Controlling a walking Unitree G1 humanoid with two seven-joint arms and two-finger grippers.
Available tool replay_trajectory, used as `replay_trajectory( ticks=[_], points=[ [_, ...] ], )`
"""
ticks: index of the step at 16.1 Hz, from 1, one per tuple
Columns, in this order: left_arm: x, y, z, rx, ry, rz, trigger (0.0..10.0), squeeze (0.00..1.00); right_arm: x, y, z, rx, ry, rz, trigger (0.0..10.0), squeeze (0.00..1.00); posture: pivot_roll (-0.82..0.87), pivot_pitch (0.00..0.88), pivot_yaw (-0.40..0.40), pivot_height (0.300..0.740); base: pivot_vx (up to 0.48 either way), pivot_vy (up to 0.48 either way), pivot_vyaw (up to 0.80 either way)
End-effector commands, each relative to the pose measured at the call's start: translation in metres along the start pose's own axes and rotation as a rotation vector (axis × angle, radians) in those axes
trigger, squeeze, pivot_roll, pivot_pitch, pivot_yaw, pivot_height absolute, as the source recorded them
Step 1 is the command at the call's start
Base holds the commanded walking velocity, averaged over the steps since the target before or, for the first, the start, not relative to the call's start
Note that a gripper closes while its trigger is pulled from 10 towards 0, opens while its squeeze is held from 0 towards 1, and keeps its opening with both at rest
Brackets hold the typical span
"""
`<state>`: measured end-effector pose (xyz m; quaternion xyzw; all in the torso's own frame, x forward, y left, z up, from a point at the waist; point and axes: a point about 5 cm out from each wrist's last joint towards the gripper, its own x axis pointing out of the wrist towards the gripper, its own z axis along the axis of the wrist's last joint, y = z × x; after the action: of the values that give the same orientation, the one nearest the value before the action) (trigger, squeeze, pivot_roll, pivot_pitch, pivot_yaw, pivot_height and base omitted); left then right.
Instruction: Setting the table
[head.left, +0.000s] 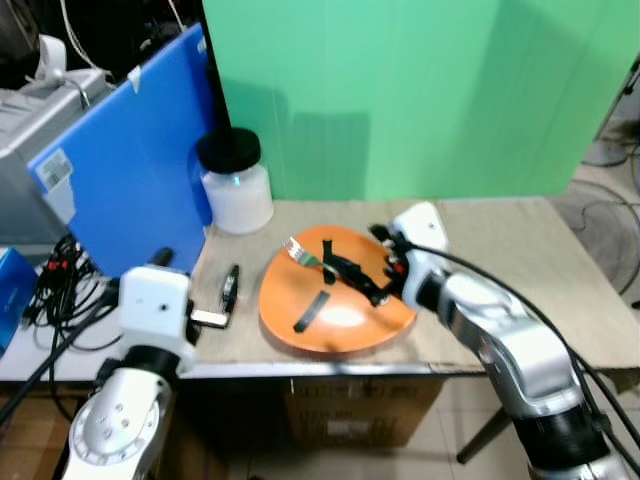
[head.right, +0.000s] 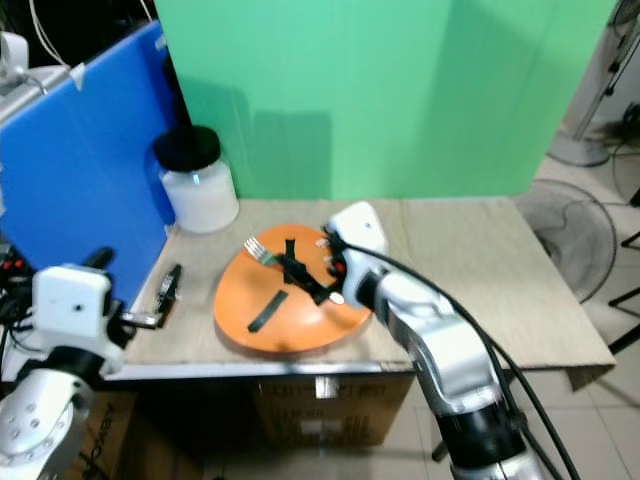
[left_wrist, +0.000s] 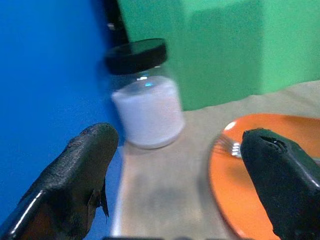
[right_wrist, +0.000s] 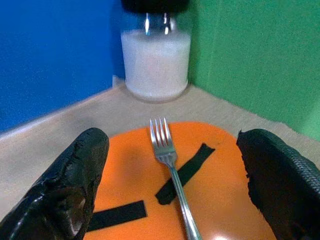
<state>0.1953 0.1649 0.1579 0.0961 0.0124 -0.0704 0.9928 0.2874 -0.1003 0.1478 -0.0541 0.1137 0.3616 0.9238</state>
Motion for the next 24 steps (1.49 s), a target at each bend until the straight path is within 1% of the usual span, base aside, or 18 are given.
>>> replay_trajectory(
  ticks=[1,2,3,5,6,7,8,10,11,12,13,14,15,16,17,21,24],
  points=[
    [0.001,-0.003,-0.004,0.006,0.019,-0.048,10.0,0.0,0.006,0.0,-0.009,-0.01,0.078,0.018,10.0,1.0,-0.06,0.0,0.052,0.74,0.0,0.0,0.0],
    [0.003,-0.006,-0.003,-0.001,0.012,-0.083,10.0,0.0,0.011,-0.001,-0.009,-0.022,0.1,0.031,10.0,1.0,-0.06,0.0,0.049,0.74,0.0,0.0,0.0],
    [0.005,-0.01,-0.004,-0.007,0.025,-0.15,10.0,0.0,0.022,0.0,-0.009,-0.057,0.14,0.062,10.0,1.0,-0.06,0.0,0.049,0.74,0.0,0.0,0.0],
    [0.007,-0.016,-0.008,-0.008,0.071,-0.274,10.0,0.0,0.045,0.003,-0.007,-0.104,0.184,0.122,10.0,1.0,-0.07,0.0,0.05,0.74,0.0,0.0,0.0],
    [0.007,-0.017,-0.008,-0.01,0.079,-0.293,10.0,0.0,0.049,0.003,-0.007,-0.111,0.195,0.128,10.0,1.0,-0.07,0.0,0.05,0.74,0.0,0.0,0.0],
    [0.007,-0.018,-0.009,-0.012,0.088,-0.32,10.0,0.0,0.058,0.003,-0.007,-0.137,0.216,0.131,10.0,1.0,-0.07,0.0,0.053,0.74,0.0,0.0,0.0],
    [0.006,-0.021,-0.009,-0.017,0.099,-0.366,10.0,0.0,0.072,0.005,-0.005,-0.175,0.237,0.115,10.0,1.0,-0.07,0.0,0.052,0.74,0.0,0.0,0.0],
    [0.004,-0.026,-0.01,-0.021,0.114,-0.422,10.0,0.0,0.084,0.003,-0.003,-0.196,0.266,0.059,10.0,1.0,-0.06,0.0,0.05,0.74,0.0,0.0,0.0],
    [0.002,-0.028,-0.01,-0.025,0.117,-0.444,10.0,0.0,0.088,0.002,-0.002,-0.192,0.274,0.039,10.0,0.08,-0.06,0.0,0.049,0.74,0.0,0.0,0.0],
    [0.001,-0.029,-0.009,-0.027,0.12,-0.456,10.0,0.0,0.091,0.0,-0.001,-0.183,0.281,0.021,10.0,0.0,-0.06,0.0,0.047,0.74,0.0,0.0,0.0],
    [0.0,-0.031,-0.009,-0.029,0.124,-0.469,10.0,0.0,0.092,-0.004,-0.004,-0.168,0.306,-0.007,10.0,0.0,-0.06,0.0,0.044,0.74,0.0,0.0,0.0],
    [-0.001,-0.032,-0.009,-0.03,0.125,-0.472,10.0,0.0,0.093,-0.005,-0.006,-0.166,0.314,-0.008,10.0,0.0,-0.06,0.0,0.045,0.74,0.0,0.0,0.0],
    [-0.001,-0.032,-0.01,-0.03,0.128,-0.483,10.0,0.0,0.092,-0.009,-0.009,-0.155,0.333,-0.013,8.2,0.0,-0.06,0.0,0.044,0.74,0.0,0.0,0.0],
    [-0.002,-0.033,-0.01,-0.031,0.129,-0.49,10.0,0.0,0.092,-0.011,-0.012,-0.141,0.346,-0.015,3.0,0.0,-0.06,0.0,0.043,0.74,0.0,0.0,0.0],
    [-0.003,-0.033,-0.01,-0.033,0.132,-0.502,10.0,0.0,0.09,-0.015,-0.016,-0.128,0.368,-0.005,0.0,0.0,-0.06,0.0,0.045,0.74,0.0,0.0,0.0],
    [-0.004,-0.034,-0.011,-0.034,0.139,-0.526,10.0,0.0,0.086,-0.026,-0.023,-0.114,0.397,-0.011,0.0,0.0,-0.07,0.0,0.051,0.74,0.0,0.0,0.0],
    [-0.003,-0.034,-0.011,-0.032,0.14,-0.536,10.0,0.0,0.086,-0.029,-0.024,-0.109,0.396,-0.019,0.0,0.0,-0.07,0.0,0.054,0.74,0.0,0.0,0.0]
  ],
)
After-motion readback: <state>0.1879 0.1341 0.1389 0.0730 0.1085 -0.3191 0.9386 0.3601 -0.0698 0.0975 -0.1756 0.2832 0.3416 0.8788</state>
